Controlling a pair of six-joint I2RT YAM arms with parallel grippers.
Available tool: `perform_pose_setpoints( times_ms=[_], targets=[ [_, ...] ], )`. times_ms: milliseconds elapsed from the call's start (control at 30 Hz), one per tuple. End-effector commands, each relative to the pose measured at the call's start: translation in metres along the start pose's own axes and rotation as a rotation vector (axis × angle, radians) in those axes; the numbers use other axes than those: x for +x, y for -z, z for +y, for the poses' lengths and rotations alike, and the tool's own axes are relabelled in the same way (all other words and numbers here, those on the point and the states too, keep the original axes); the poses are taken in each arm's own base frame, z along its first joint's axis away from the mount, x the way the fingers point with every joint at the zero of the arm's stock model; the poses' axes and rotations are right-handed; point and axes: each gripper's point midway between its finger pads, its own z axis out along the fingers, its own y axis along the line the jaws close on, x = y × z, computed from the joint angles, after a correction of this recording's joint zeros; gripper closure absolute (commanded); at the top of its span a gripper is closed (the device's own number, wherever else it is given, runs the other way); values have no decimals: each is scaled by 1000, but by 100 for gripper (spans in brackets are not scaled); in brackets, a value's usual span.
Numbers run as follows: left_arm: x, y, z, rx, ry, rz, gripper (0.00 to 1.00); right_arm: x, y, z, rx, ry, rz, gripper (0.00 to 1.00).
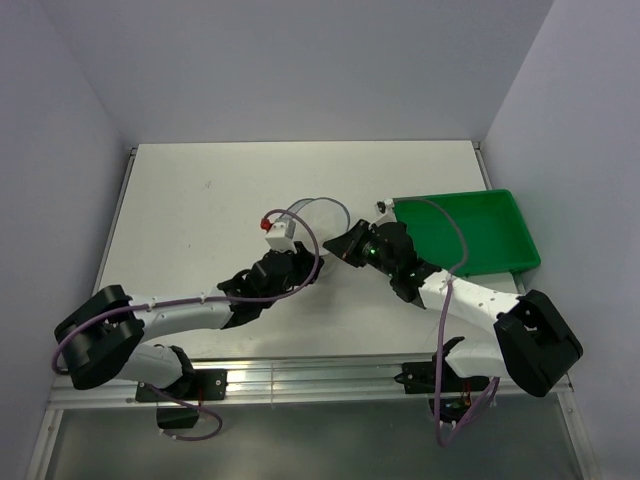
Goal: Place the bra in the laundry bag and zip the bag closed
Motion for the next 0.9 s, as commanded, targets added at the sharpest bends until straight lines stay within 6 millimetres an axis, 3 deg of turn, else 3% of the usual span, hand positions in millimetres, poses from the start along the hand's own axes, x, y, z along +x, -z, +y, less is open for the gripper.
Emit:
perform_pose_setpoints(
  times_ms=[0,200,300,500,867],
  targets=[
    [-26,12,3,-9,-9,-93,100,-9,-2,9,-15,67,6,100],
    [-32,22,17,-33,-37,-105,100,-16,-1,9,-14,112,21,100],
    [-33,25,13,6,-47,-102,100,-16,-3,8,-10,123,32,100],
    [-24,24,-23,193,-111,-41,100,-12,-6,14,-41,123,63,100],
    [-21,20,-38,240,-153,-14,100,-10,-7,15,-44,123,70,100]
  ],
)
